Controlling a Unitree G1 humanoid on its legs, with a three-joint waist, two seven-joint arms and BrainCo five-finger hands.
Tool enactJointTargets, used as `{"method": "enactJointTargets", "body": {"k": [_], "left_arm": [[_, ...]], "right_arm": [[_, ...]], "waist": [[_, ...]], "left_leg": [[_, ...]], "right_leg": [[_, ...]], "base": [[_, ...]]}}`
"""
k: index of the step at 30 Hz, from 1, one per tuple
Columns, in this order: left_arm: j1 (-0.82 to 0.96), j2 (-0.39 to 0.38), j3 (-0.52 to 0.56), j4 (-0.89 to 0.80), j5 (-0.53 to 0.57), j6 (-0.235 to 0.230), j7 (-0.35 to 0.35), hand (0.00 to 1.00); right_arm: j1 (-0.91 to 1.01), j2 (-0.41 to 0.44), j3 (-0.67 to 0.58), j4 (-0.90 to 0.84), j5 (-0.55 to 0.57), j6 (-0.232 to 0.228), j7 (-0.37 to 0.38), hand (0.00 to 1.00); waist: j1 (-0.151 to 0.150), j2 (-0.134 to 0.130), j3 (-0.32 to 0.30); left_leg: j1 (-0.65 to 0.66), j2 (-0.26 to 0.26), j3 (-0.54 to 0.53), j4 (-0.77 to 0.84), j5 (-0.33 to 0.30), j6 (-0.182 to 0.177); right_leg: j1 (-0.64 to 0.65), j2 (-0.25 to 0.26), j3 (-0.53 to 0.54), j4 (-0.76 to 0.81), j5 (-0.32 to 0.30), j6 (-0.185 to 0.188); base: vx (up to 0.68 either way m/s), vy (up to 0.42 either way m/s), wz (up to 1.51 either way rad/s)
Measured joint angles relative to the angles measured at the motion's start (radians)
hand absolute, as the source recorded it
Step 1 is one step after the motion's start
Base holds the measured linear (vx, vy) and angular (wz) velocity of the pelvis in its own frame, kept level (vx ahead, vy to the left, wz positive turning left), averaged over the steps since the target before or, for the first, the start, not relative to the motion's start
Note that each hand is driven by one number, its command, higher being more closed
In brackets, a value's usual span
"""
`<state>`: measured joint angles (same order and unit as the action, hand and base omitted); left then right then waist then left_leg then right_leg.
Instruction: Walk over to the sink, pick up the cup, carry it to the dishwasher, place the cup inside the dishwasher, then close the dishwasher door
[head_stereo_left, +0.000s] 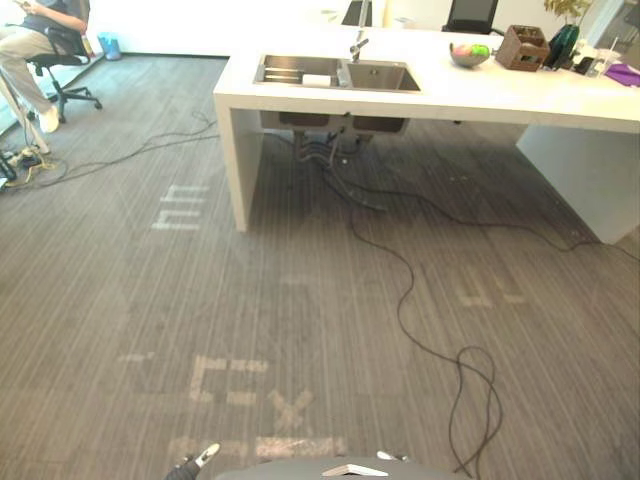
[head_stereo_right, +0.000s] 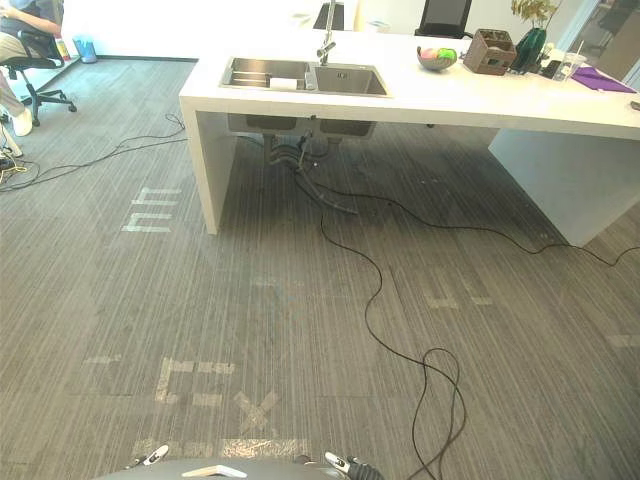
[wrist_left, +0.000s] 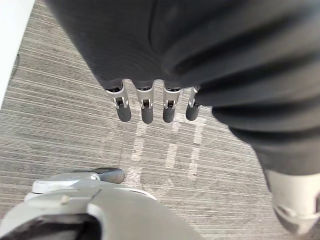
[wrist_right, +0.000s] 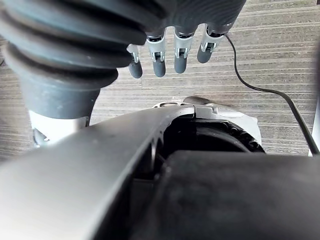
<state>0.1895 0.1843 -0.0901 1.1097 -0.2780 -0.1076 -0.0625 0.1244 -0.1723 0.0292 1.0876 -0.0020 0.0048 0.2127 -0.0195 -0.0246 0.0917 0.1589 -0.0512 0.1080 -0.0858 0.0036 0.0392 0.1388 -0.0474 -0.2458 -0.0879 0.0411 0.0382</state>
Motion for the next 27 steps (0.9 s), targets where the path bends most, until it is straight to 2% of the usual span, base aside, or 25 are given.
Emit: {"method": "enactJointTargets", "body": {"k": [4,13,17,22,27], "left_arm": [[-0.005,0.000,0.001,-0.001,-0.004,0.001,0.005,0.00],[-0.010,-0.001,0.007,-0.002,0.027,0.058,0.020,0.00],[-0.011,-0.002,0.008,-0.002,0.021,0.101,0.040,0.00],[-0.011,-0.002,0.009,-0.002,0.022,0.102,0.042,0.00],[-0.010,-0.006,0.009,-0.002,0.005,0.108,0.082,0.00]], "right_arm": [[0.000,0.001,-0.002,0.000,0.007,0.003,0.009,0.00],[0.000,0.001,-0.008,0.000,0.089,0.043,0.060,0.00],[0.001,0.005,-0.014,0.001,0.086,0.005,0.109,0.00],[0.003,0.005,-0.010,0.001,0.087,-0.011,0.110,0.00],[0.010,0.003,0.005,0.002,0.094,-0.067,0.105,0.00]], "waist": [[-0.002,0.000,0.000],[-0.007,0.001,0.000],[-0.009,0.001,0.000],[-0.009,0.001,0.000],[-0.007,0.001,0.000]], "left_leg": [[-0.001,0.000,0.000,0.000,0.000,-0.001],[0.002,0.000,0.004,0.000,-0.001,-0.001],[0.004,0.001,0.006,0.000,-0.001,-0.001],[0.004,0.001,0.007,0.000,-0.001,-0.002],[0.004,0.004,0.027,0.000,-0.006,-0.005]], "right_leg": [[0.000,0.000,0.000,0.000,0.002,0.000],[0.001,0.000,0.007,0.000,0.004,0.000],[0.003,0.000,0.009,0.000,0.004,0.000],[0.004,0.000,0.010,0.000,0.004,0.000],[-0.002,0.003,0.023,0.000,0.006,-0.002]], "base": [[-0.04,-0.001,0.00],[0.00,0.000,-0.02],[0.00,0.000,0.00],[0.00,0.000,0.00],[0.00,-0.001,-0.10]]}}
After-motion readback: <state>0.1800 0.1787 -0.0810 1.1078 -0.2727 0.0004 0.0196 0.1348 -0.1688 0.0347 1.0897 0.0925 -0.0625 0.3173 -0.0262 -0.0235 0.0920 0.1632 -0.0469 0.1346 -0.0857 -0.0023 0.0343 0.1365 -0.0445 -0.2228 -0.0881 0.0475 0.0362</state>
